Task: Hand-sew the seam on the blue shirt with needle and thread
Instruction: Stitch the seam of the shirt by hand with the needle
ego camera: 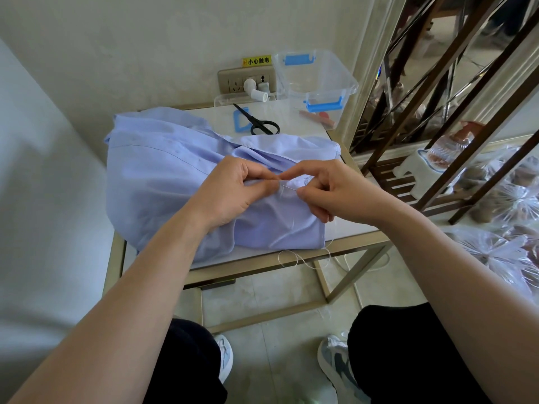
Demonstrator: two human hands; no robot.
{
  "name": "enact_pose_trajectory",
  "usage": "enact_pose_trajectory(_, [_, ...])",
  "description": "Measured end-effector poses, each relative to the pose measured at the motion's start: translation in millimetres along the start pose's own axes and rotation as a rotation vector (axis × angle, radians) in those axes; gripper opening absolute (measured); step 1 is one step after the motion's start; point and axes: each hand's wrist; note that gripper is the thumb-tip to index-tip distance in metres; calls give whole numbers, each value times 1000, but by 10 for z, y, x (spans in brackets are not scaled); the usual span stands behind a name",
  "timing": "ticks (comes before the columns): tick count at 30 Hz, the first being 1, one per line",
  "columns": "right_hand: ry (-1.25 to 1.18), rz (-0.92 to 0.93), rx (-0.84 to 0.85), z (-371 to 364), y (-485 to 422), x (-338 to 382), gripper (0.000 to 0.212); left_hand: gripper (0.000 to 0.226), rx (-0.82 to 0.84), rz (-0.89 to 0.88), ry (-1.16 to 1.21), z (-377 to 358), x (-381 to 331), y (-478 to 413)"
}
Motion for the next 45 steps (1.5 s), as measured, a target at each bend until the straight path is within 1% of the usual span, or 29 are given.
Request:
enact_pose_trajectory(4, [-29, -30, -3, -5, -27, -32, 22, 12, -23, 2, -20, 12, 26, -11])
enact_pose_trajectory(8, [-39, -15, -15, -12, -31, -25, 16, 13, -40, 6, -41, 5, 44, -26])
enact_pose_trajectory(13, [-110, 4, -18, 23, -20, -6, 14, 10, -22, 22, 21, 19, 35, -27])
enact_pose_trajectory(22, [-180, 33, 27, 70, -14, -30, 13, 9, 82, 13, 90, 75, 26, -7])
enact_pose_trajectory(28, [-235, 57, 50, 61, -3, -38, 12, 10, 100, -11, 95, 81, 4, 5])
enact_pose_trajectory(33, [-258, 63, 57, 59, -13, -50, 10, 13, 138, 18, 160, 77, -9, 18])
enact_pose_trajectory(37, [-272, 65, 75, 35, -19, -66, 8, 13, 140, 34, 162, 64, 3, 13])
enact_pose_trajectory(41, [-298, 60, 78, 18, -22, -66, 11, 13, 149, 51, 193, 46, 15, 15])
enact_pose_trajectory(45, [-324, 44, 44, -11, -41, -51, 13, 12, 165, 56, 209, 28, 4, 19])
Point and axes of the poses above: each hand's wrist, its own y-axis away from the middle knuckle, its own z-axis out of the back of the hand, x = y × z, and after that the axes turned 1 degree about z, right-handed
